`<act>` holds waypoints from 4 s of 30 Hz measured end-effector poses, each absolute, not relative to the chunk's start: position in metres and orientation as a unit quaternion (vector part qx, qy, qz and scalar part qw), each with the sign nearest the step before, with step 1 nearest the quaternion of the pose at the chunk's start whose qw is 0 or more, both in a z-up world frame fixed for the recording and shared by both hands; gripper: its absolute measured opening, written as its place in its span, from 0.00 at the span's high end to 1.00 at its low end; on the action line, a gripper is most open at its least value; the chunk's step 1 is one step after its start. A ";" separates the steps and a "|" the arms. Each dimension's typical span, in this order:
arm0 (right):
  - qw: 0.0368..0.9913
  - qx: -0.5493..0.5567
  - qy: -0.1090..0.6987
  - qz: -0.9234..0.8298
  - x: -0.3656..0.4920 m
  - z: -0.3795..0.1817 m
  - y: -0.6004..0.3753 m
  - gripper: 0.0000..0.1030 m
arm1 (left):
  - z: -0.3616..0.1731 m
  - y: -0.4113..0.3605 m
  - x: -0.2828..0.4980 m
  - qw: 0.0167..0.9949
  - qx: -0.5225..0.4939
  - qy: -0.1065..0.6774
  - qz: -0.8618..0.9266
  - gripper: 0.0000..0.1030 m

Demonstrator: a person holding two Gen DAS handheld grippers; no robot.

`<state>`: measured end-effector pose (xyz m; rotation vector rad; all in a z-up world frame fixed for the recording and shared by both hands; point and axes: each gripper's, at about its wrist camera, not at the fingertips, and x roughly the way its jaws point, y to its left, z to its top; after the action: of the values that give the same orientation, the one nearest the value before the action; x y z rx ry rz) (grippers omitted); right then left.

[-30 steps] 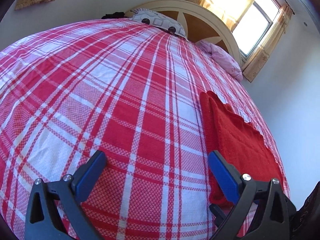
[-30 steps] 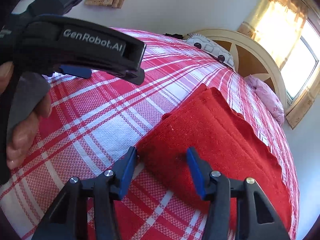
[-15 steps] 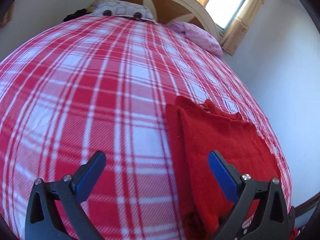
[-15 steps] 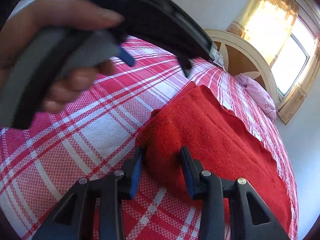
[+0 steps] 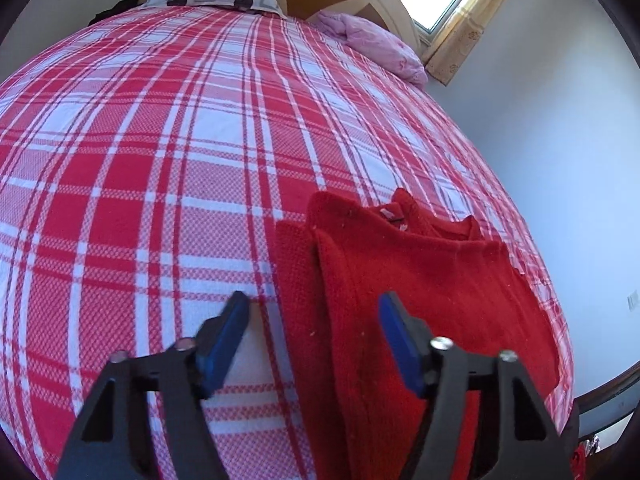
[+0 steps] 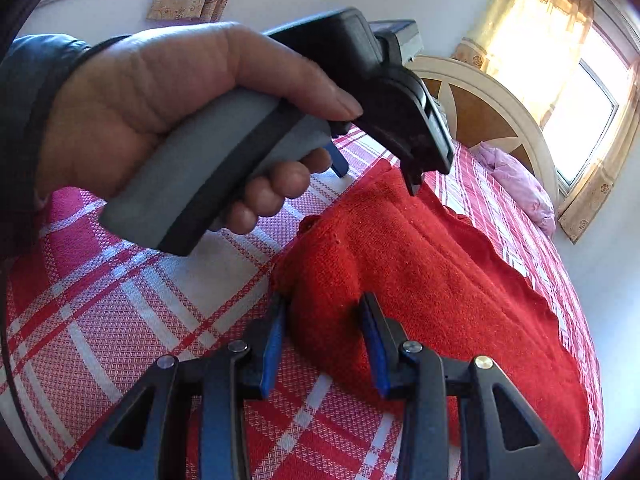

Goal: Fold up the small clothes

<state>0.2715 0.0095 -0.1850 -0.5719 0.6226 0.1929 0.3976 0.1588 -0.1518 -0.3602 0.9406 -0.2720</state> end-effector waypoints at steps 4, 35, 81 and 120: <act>0.909 -0.276 0.300 0.090 0.272 -0.185 0.008 0.72 | -0.155 0.164 0.402 0.859 -0.201 0.448 -0.147 0.81; 0.943 0.130 0.280 0.125 0.251 -0.082 -0.235 0.92 | -0.040 0.003 0.428 0.865 -0.194 0.389 -0.251 0.88; 0.935 0.238 0.256 0.062 0.212 -0.101 -0.387 0.27 | -0.088 -0.066 0.321 0.919 0.017 0.348 -0.183 0.10; 0.870 0.302 0.381 0.079 0.355 -0.119 -0.413 0.93 | -0.138 -0.056 0.282 0.912 0.007 0.359 -0.200 0.00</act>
<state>0.3554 -0.4126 -0.1187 0.6322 0.7963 0.1655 0.2817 -0.0561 -0.1375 0.0142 0.7398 -0.4122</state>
